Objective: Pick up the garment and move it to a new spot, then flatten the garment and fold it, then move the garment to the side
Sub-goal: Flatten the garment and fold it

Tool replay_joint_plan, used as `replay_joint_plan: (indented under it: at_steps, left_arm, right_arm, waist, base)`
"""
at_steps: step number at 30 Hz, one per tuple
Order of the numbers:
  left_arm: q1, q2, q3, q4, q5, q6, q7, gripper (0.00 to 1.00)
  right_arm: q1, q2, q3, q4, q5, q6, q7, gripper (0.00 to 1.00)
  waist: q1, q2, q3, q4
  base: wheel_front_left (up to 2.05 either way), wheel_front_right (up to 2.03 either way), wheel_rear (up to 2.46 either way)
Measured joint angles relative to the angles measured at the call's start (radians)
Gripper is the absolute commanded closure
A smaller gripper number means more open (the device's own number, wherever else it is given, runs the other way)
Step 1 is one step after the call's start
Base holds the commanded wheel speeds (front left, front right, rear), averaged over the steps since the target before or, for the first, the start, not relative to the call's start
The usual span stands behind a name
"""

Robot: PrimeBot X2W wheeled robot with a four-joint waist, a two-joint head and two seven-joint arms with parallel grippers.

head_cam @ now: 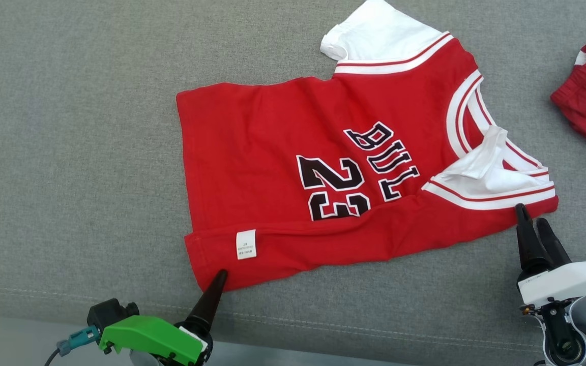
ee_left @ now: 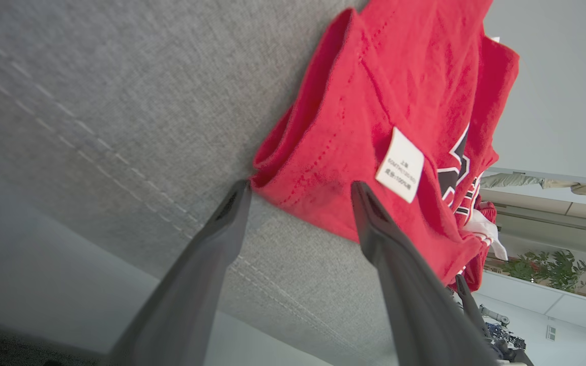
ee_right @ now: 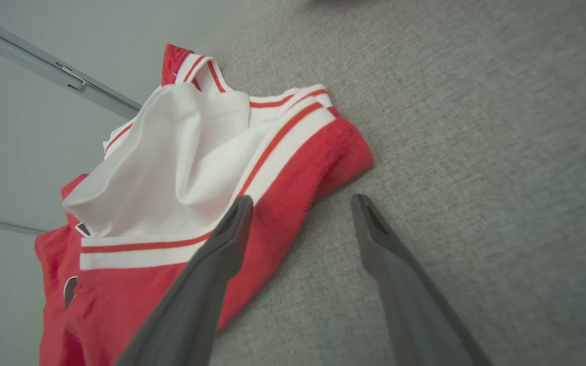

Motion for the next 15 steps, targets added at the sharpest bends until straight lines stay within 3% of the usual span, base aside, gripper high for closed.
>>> replay_joint_plan:
  at_steps: [13,14,15]
  left_arm:
    - [-0.032,-0.002,-0.013,0.057,-0.014,-0.011,-0.032,0.00]
    - [-0.034,-0.001,-0.012,0.060,-0.014,-0.015,-0.036,0.04]
    - [-0.036,-0.002,-0.013,0.066,-0.014,-0.017,-0.041,0.49]
  right_arm:
    - [-0.011,-0.004,-0.002,0.016,0.000,0.005,-0.009,0.00]
    - [-0.013,-0.004,-0.002,0.019,0.000,0.005,-0.009,0.00]
    - [-0.013,-0.004,-0.003,0.021,0.000,0.006,-0.010,0.00]
  waist:
    - [0.0000,0.0000,0.006,-0.008]
    - [0.0000,0.0000,0.006,-0.008]
    - [0.0000,0.0000,0.005,-0.008]
  base:
    - [0.00,0.00,0.00]
    - [0.00,0.00,0.00]
    - [0.00,0.00,0.00]
